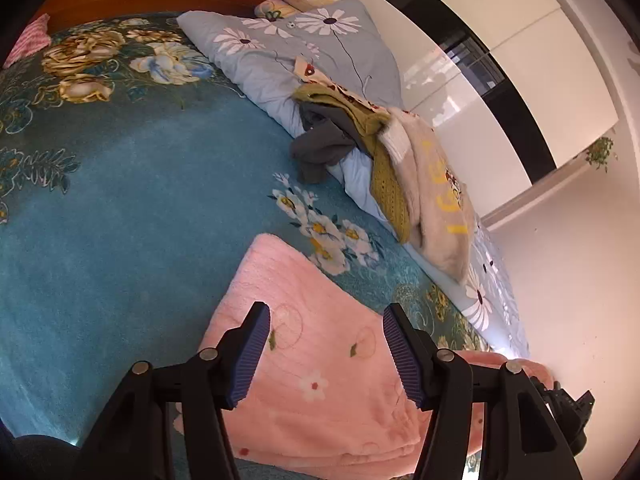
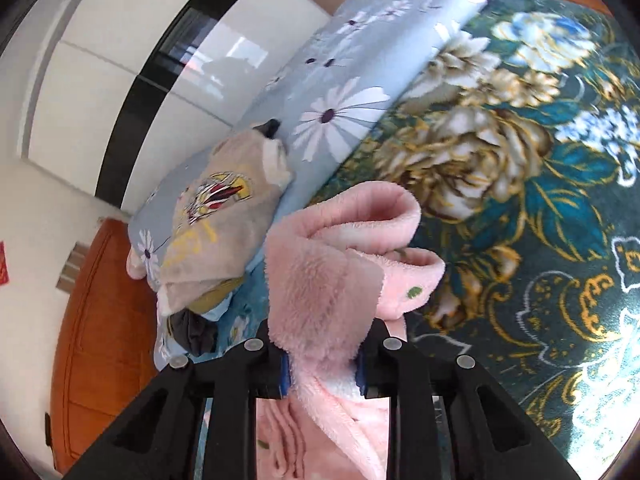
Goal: Fold clothes
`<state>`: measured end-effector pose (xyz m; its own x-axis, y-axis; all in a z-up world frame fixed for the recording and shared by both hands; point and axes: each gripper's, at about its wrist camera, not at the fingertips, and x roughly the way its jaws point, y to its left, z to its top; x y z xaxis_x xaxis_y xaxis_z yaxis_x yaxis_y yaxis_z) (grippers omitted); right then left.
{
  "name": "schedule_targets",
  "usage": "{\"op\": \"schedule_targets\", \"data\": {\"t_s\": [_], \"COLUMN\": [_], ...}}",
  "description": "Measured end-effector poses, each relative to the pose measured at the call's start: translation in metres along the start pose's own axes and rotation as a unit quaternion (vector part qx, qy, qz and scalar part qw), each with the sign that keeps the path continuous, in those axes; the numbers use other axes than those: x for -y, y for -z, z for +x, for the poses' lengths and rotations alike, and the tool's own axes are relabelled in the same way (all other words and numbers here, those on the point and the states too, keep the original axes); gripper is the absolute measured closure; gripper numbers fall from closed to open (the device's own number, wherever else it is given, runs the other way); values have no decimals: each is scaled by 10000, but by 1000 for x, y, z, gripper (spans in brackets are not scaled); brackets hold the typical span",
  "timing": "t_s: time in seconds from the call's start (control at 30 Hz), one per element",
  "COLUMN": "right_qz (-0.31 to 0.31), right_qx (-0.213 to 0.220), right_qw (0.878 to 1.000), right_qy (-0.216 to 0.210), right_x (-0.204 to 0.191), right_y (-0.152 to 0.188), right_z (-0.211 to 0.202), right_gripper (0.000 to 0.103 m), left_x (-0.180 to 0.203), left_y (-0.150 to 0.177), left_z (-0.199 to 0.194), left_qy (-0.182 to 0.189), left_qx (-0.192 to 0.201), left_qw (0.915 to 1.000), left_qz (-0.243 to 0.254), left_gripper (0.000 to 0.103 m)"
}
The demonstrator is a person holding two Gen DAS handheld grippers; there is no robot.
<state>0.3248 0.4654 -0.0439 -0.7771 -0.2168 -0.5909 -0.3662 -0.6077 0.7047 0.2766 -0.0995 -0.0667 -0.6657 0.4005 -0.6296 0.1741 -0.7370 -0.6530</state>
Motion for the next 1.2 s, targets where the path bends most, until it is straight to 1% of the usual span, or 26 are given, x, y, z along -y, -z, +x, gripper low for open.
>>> {"op": "schedule_targets", "data": {"t_s": [0.07, 0.17, 0.23, 0.3, 0.33, 0.37, 0.43, 0.47, 0.53, 0.57, 0.6, 0.63, 0.67, 0.73, 0.77, 0.8, 0.83, 0.93, 0.97, 1.0, 1.07, 1.13, 1.17, 1.2], "right_qz": [-497, -1125, -1480, -1927, -2115, -2286, -2673, -2873, -3238, -3407, -3574, -3738, -3882, -4081, -4146, -4141, -4102, -3753, -3634, -3514, -3272, -3042, -2974, -2911], "right_qx": [-82, -311, -599, -997, -1270, -1551, -2118, -2314, -2669, -2846, -3008, -3137, -3257, -3455, -3520, -3513, -3491, -3312, -3250, -3188, -3060, -2941, -2922, -2914], "right_qw": [9982, 9894, 9805, 9677, 9606, 9533, 9345, 9250, 9050, 8941, 8827, 8714, 8604, 8407, 8334, 8330, 8355, 8614, 8696, 8774, 8923, 9051, 9081, 9105], "right_qy": [-330, -859, -1146, -1284, -1280, -1220, -1022, -908, -702, -595, -515, -500, -538, -853, -984, -1058, -1086, -859, -783, -706, -552, -412, -384, -373], "right_x": [-54, -130, -173, -209, -221, -230, -242, -243, -240, -238, -235, -232, -229, -226, -223, -219, -213, -186, -177, -168, -150, -132, -126, -121], "right_y": [10, 41, 72, 113, 135, 160, 209, 231, 264, 278, 290, 298, 304, 309, 309, 304, 297, 267, 257, 247, 227, 209, 204, 199], "right_z": [4, 23, 42, 65, 80, 96, 125, 135, 151, 158, 163, 163, 161, 154, 150, 146, 142, 134, 132, 129, 124, 119, 116, 115], "right_gripper": [78, 78, 78, 78, 78, 78, 78, 78, 76, 72, 69, 62, 52, 44, 43, 43, 43, 43, 43, 43, 43, 43, 43, 43], "left_x": [-21, -50, -63, -69, -72, -75, -77, -77, -76, -76, -75, -75, -74, -71, -69, -68, -63, -32, -17, -3, 22, 34, 37, 38], "left_y": [-1, 1, 2, 3, 3, 4, 4, 4, 4, 4, 4, 4, 4, 5, 5, 5, 5, 4, 7, 12, 16, 21, 22, 24], "left_z": [-9, -17, -22, -25, -26, -27, -27, -28, -26, -25, -24, -23, -21, -17, -14, -12, -10, 2, 10, 19, 40, 62, 72, 81], "left_qy": [196, 381, 505, 577, 602, 627, 663, 671, 658, 651, 645, 638, 636, 630, 627, 626, 650, 629, 567, 479, 256, 140, 83, -53], "left_qx": [130, 245, 363, 435, 448, 460, 427, 414, 345, 311, 276, 242, 201, 121, 81, 40, -9, -300, -425, -572, -888, -1262, -1420, -1566], "left_qw": [9986, 9919, 9865, 9835, 9823, 9811, 9806, 9811, 9821, 9825, 9829, 9834, 9839, 9850, 9855, 9861, 9879, 9958, 9973, 9970, 9912, 9833, 9796, 9759], "left_qz": [-463, -1184, -1512, -1657, -1714, -1770, -1795, -1766, -1733, -1717, -1701, -1684, -1656, -1600, -1572, -1539, -1410, -590, -196, 224, 947, 1303, 1419, 1520], "left_gripper": [39, 38, 38, 36, 35, 35, 35, 35, 34, 34, 33, 32, 32, 32, 32, 32, 32, 32, 32, 32, 32, 32, 32, 32]}}
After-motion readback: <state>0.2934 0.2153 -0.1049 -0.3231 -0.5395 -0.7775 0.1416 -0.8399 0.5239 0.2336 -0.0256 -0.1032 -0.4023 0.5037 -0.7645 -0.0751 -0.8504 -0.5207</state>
